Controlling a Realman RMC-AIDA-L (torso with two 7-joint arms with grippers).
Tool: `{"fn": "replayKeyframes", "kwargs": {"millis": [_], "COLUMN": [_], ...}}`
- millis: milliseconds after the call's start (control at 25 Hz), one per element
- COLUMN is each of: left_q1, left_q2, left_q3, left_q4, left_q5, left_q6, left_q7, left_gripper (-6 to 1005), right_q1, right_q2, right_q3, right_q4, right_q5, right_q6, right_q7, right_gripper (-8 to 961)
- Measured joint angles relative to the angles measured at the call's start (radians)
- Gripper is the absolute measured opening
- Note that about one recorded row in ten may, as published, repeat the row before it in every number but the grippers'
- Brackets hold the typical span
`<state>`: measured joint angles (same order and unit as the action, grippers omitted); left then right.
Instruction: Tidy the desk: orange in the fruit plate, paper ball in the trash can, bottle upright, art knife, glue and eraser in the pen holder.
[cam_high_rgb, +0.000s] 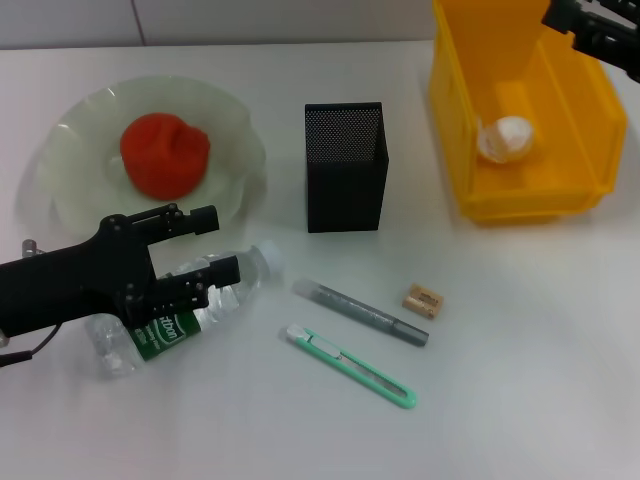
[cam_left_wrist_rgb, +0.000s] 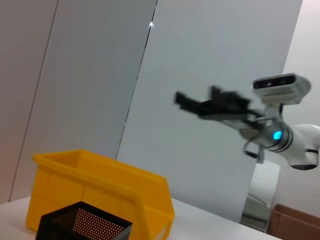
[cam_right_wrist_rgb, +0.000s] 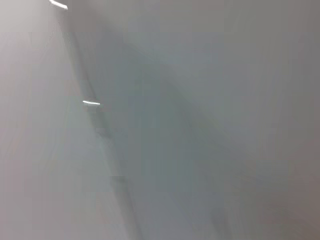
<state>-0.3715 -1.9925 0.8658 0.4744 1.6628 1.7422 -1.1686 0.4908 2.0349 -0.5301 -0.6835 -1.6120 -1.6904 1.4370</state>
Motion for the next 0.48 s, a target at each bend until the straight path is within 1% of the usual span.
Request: {"fn": "replayKeyframes", "kwargs": {"millis": [40,80,120,200,360,480], "left_q1": [0.0,0.0,0.0,-0.002,-0.008,-0.011], "left_q2": [0.0,0.0,0.0,0.002,0.006,0.008], "left_q3": [0.001,0.001,0.001,0.002,0.006,0.007], "left_q4": [0.001,0.001,0.001,0.003,0.002,0.002], "left_q5": [0.0,0.0,0.0,0.0,0.0,0.0], "left_q6": [0.001,0.001,0.001,0.002,-0.001,-0.002], "left_q7": [-0.002,-0.002,-0.002,-0.003,-0.004,-0.009], "left_gripper": [714,714,714,714,714,714], "right_q1": [0.002,0.004,0.004,0.007,0.016,0.029], "right_q2": [-0.015,-0.02,-0.02,-0.024,-0.024,-0.01], "right_q3": [-0.004,-0.009,-0.009,-0.04,-0.128,-0.188], "right_q4": [0.006,0.007,0.007,0.005,0.001,0.003], "right_q5": [0.001,-0.004,-0.004,-0.034,-0.124,-0.222], "right_q6": [-0.114,-0.155,-0.155,-0.212,-0.215,-0.177], "right_q7": [0.016,0.021,0.021,0.023,-0.013,-0.046], "right_gripper": [827,827,827,827,826,826]}}
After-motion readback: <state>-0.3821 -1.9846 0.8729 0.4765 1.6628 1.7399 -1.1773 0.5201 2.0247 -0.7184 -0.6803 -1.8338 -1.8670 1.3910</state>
